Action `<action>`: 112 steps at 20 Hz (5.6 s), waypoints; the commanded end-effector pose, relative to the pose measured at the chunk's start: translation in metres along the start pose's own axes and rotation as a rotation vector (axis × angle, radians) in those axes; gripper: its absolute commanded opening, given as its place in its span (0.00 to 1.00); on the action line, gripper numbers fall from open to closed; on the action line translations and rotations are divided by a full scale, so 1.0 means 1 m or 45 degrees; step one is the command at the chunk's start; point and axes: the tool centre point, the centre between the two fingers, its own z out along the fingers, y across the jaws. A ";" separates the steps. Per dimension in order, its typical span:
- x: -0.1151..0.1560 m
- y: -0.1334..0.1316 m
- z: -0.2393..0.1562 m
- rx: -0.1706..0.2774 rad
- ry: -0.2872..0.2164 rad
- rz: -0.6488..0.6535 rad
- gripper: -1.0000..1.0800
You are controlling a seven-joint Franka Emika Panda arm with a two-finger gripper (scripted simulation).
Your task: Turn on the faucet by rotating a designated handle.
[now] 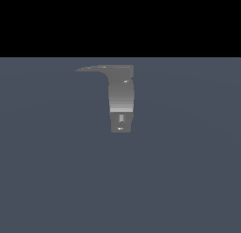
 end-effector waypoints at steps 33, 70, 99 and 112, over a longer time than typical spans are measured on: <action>0.123 -0.125 0.091 0.022 0.012 0.879 0.00; 0.329 -0.124 0.191 0.021 0.039 1.896 0.00; 0.327 -0.111 0.204 0.021 0.041 2.048 0.00; 0.290 -0.115 0.205 0.022 0.041 2.049 0.00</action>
